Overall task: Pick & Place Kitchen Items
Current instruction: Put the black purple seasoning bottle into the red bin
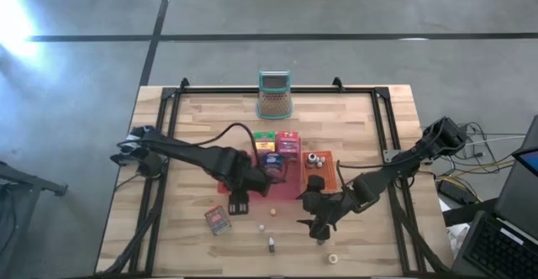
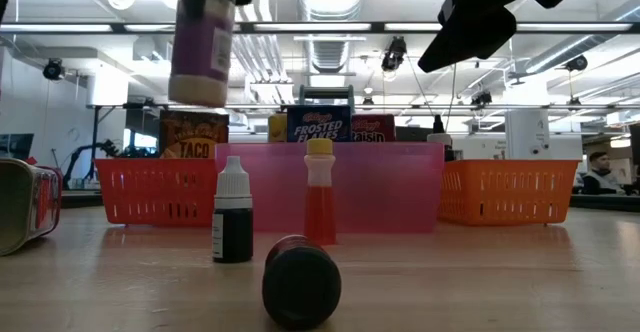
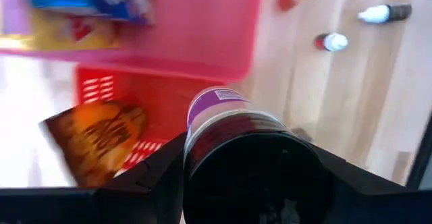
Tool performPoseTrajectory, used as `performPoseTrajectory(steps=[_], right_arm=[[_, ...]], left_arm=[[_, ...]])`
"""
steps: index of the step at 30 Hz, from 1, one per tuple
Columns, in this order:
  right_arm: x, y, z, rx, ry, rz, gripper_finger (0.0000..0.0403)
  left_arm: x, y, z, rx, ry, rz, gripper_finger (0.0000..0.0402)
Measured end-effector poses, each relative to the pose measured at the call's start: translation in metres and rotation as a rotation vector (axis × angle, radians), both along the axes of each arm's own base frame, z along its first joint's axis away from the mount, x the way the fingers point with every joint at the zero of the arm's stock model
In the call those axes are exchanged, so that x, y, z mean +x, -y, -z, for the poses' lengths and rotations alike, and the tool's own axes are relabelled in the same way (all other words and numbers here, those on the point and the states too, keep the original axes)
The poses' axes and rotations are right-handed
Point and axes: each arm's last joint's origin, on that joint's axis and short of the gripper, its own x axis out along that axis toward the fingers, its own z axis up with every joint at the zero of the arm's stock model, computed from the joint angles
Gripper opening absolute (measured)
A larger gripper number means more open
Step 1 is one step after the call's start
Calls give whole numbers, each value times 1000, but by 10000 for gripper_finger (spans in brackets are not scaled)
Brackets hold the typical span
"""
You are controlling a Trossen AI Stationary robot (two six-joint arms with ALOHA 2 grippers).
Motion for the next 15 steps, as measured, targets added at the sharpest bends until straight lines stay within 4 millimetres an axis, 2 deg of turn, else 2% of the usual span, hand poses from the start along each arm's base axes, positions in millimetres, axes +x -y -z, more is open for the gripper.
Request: performPoseTrajectory(steps=[9, 15], right_arm=[[-1, 0, 1, -3, -5, 0, 313], [-2, 1, 2, -16, -24, -2, 291]], left_arm=[[-22, -10, -29, 67, 111, -64, 226], [-32, -14, -25, 76, 138, -101, 227]])
